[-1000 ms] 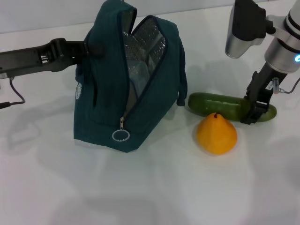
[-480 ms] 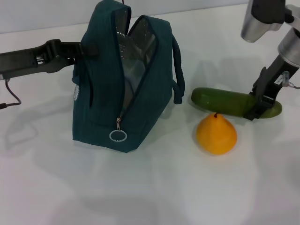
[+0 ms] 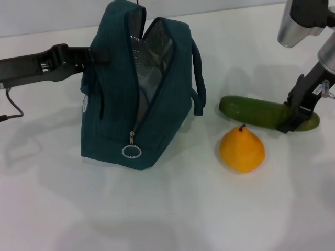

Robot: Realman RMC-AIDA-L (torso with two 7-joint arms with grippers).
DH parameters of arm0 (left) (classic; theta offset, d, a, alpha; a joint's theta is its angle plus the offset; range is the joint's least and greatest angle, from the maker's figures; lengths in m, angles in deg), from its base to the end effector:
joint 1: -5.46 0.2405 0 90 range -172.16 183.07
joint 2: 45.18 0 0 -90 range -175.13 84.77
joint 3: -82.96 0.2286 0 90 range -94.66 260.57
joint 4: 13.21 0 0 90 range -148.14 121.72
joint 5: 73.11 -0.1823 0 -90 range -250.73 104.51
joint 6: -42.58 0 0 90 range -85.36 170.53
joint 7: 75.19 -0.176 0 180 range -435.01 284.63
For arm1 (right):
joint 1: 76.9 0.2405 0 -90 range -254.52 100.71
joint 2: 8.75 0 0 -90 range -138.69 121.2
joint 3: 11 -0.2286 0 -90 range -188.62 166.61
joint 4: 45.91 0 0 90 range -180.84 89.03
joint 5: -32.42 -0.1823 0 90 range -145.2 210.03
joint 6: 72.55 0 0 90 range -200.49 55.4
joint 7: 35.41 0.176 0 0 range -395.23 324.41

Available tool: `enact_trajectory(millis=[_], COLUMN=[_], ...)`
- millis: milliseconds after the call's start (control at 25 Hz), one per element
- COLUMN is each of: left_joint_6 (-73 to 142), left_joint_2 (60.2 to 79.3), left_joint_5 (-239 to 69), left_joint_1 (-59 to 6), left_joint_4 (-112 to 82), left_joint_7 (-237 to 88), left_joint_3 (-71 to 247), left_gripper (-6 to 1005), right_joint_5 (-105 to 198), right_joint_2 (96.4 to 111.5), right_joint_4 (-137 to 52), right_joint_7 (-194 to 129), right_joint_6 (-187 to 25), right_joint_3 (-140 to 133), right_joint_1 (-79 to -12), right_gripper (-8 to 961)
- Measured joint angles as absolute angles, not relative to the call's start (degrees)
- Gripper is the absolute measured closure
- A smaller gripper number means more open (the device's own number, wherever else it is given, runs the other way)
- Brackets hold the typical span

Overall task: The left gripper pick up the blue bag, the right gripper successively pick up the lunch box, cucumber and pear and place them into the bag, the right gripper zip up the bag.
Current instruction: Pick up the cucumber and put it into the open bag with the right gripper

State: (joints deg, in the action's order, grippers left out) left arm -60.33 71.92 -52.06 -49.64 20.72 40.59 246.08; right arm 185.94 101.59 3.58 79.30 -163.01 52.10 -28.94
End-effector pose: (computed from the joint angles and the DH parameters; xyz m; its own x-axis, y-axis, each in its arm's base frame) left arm -0.1528 0.3490 0.0124 0.2982 0.8184 0.4913 0.8050 -0.4922 0.3312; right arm 0.2303 0.3553 0.0279 0.7868 -0.4489 0.4237 -0.3493 -0.8897 -0.2939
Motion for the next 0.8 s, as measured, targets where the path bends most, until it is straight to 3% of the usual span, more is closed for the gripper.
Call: enact_trajectory(millis=[600,800], left_joint_6=[-60.33,-60.53], left_joint_2=[71.79,71.85], left_joint_5=[-52.21,-51.41], left_joint_1=[-50.17,-51.10], left_joint_4=[20.68,20.15], left_joint_7=[40.64,41.48], left_joint_3=[246.08,246.08], left_gripper=[906,906], right_joint_5=[179.00,171.17], right_joint_2=[101.27,100.01], right_joint_4=[14.89,20.61], right_joint_7=[75.06,75.06], right_joint_6=[-165.09,-165.97], right_joint_3=[34.35,33.54], right_joint_1=[-31.38,-33.35], right_gripper=[388,388])
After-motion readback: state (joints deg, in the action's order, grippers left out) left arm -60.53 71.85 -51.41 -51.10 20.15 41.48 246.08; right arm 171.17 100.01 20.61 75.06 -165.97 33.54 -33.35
